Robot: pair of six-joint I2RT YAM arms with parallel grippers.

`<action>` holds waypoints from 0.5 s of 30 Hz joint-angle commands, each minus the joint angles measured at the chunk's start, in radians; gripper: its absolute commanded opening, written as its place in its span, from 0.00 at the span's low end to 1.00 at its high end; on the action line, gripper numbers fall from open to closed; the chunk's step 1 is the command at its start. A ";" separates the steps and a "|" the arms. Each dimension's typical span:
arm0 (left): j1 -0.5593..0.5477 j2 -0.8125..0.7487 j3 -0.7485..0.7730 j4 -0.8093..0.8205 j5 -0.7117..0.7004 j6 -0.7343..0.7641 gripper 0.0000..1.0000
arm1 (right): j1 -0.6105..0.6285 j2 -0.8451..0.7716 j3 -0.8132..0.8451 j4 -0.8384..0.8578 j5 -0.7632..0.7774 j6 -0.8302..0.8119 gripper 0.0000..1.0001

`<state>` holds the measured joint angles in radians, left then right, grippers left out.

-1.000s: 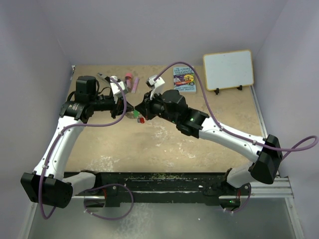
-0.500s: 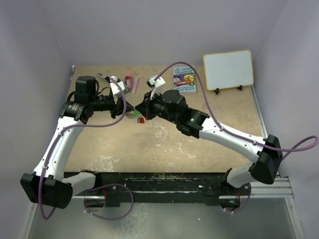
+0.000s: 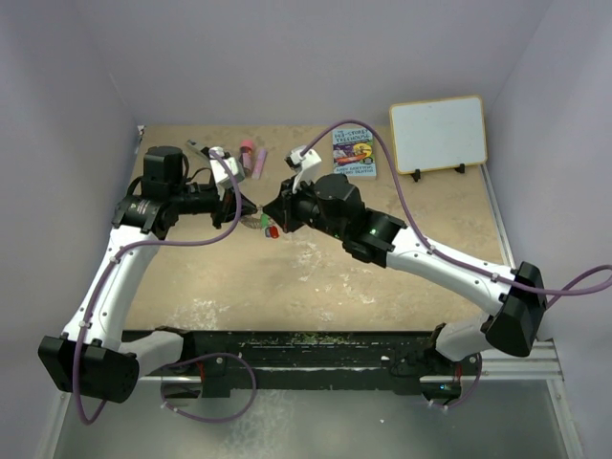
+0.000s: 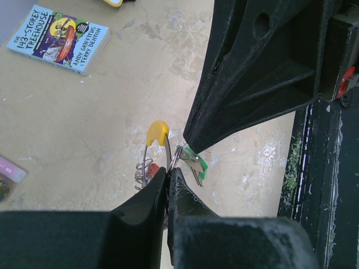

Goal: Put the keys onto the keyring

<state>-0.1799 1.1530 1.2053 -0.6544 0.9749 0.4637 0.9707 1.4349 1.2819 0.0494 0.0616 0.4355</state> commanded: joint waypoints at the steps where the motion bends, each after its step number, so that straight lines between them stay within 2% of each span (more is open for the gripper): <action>1: -0.006 -0.027 0.047 0.026 0.054 -0.003 0.04 | 0.003 -0.034 -0.010 0.027 0.014 0.011 0.00; 15: -0.006 -0.026 0.046 0.041 0.127 -0.020 0.04 | 0.003 -0.064 -0.062 0.053 -0.009 0.044 0.00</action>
<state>-0.1802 1.1530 1.2060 -0.6567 1.0142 0.4587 0.9707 1.4086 1.2373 0.0605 0.0574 0.4614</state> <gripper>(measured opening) 0.044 0.004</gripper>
